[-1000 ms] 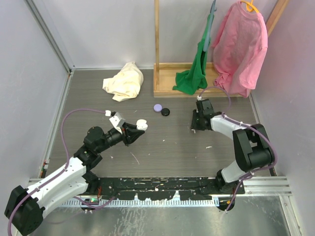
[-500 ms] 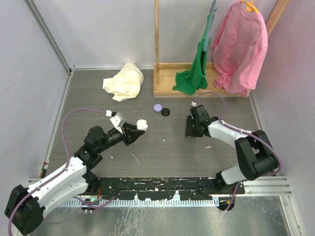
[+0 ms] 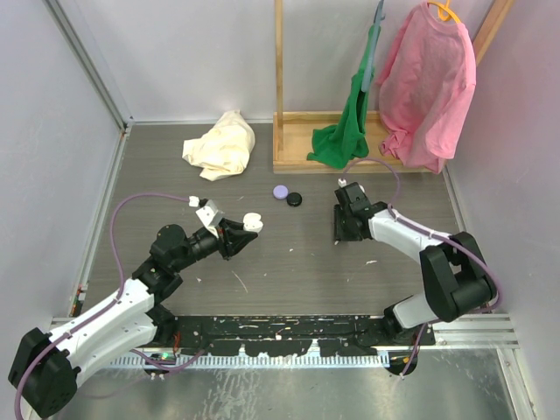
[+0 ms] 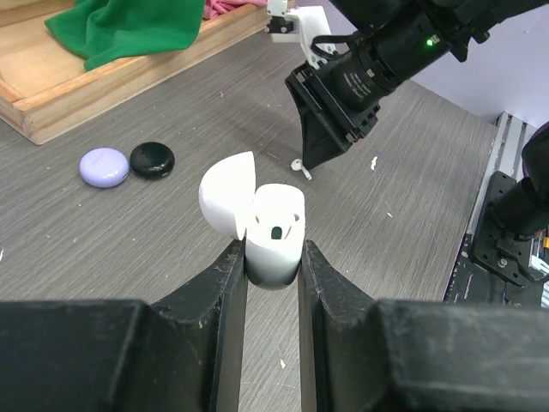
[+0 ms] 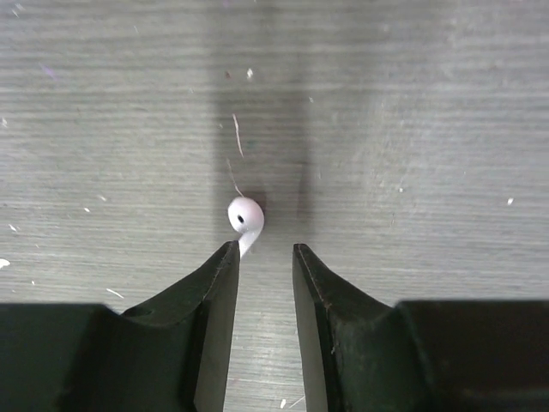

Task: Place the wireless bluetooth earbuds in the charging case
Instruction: Pick up the earbud from the center of the board.

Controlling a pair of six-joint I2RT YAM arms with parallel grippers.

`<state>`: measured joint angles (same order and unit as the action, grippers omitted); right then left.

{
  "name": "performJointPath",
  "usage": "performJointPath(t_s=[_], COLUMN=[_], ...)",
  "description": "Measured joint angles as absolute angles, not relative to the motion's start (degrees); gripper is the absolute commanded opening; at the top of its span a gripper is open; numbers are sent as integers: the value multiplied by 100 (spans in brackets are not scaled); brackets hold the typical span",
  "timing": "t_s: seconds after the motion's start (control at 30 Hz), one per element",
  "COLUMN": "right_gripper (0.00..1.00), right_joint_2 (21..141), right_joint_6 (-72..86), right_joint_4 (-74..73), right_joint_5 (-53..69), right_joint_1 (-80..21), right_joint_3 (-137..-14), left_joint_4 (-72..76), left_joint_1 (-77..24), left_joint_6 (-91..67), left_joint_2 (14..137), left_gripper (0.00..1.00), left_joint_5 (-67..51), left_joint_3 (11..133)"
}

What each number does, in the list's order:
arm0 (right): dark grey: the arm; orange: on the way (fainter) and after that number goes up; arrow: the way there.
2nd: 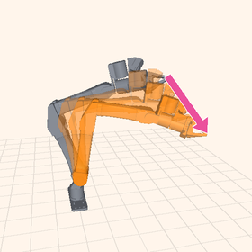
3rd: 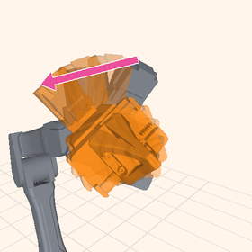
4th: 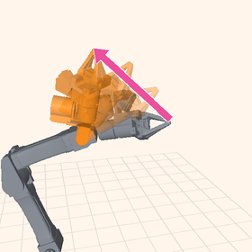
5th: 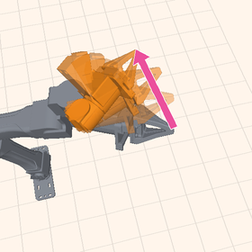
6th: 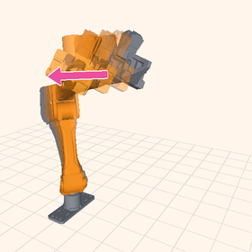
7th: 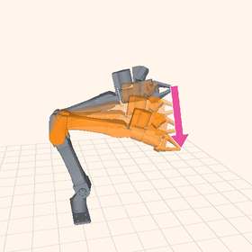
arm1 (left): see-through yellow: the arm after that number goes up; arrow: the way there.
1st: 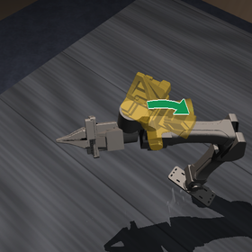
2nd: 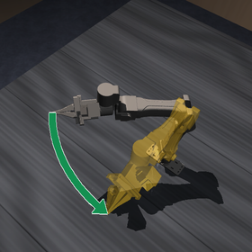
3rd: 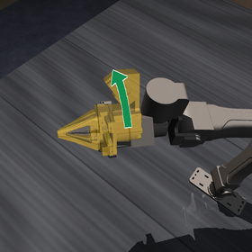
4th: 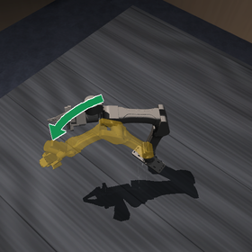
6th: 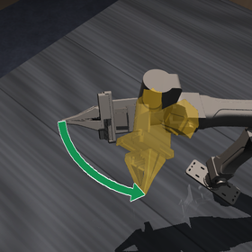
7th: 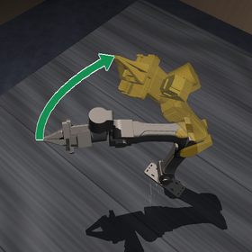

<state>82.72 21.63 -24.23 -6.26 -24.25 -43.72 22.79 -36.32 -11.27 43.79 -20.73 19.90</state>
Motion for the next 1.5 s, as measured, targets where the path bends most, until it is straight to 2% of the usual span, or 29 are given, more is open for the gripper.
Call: performJointPath(t_s=[0.43,0.83,1.5], right_gripper=[32,39,36], right_joint_2=[8934,9059,9546], right_joint_6=[1636,1518,1999], right_joint_4=[-2412,-2497,-3236], right_joint_5=[-569,-360,-458], right_joint_1=[-2425,-2425,-2340], right_joint_3=[-4829,-4943,-5542], left_joint_4=[2279,2268,2235], left_joint_1=[-3632,-3632,-3632], left_joint_6=[-1127,-1122,-1111], left_joint_2=[4381,4466,4477], left_gripper=[9,9,9], left_joint_5=[-2075,-2078,-2078], left_joint_3=[1990,1990,1990])
